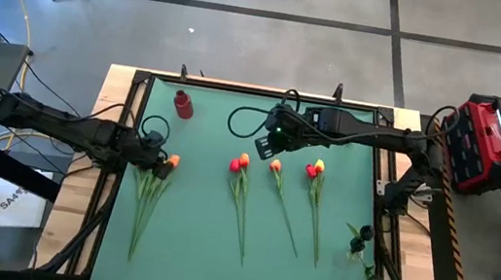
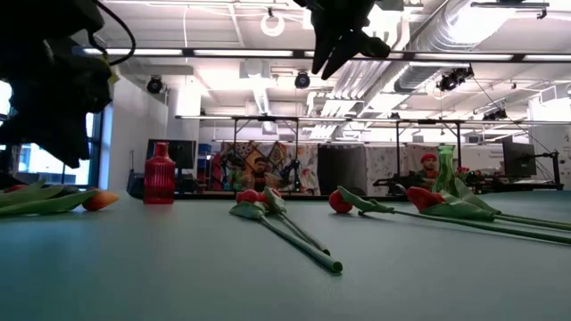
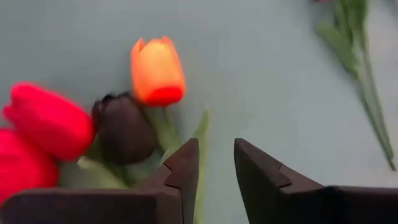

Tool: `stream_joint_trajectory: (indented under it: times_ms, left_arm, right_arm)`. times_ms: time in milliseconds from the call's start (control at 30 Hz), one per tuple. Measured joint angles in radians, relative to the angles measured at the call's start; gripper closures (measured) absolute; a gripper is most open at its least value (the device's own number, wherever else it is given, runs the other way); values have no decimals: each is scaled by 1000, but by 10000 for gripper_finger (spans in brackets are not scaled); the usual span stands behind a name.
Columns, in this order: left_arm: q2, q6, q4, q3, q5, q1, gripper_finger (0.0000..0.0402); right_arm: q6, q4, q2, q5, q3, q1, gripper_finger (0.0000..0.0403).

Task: Sort flowers into vase by color
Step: Put the black tulip into the transparent flower vase

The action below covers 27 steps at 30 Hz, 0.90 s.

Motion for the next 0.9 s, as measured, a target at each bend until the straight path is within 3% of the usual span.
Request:
stream_joint_trajectory:
  times_ms: [267,600,900]
  left_arm:
    - [89,-72,-68,0,72,0,335]
    - [306,-103,-66,0,77,0,334]
    - [381,-103,-7,2,73,0,336]
  right_arm:
    - [-88,-11,0,-8,0,0,325]
    - [-167,-30,0,-8,0,0,325]
    - [-226,-31,0,-8,0,-2,325]
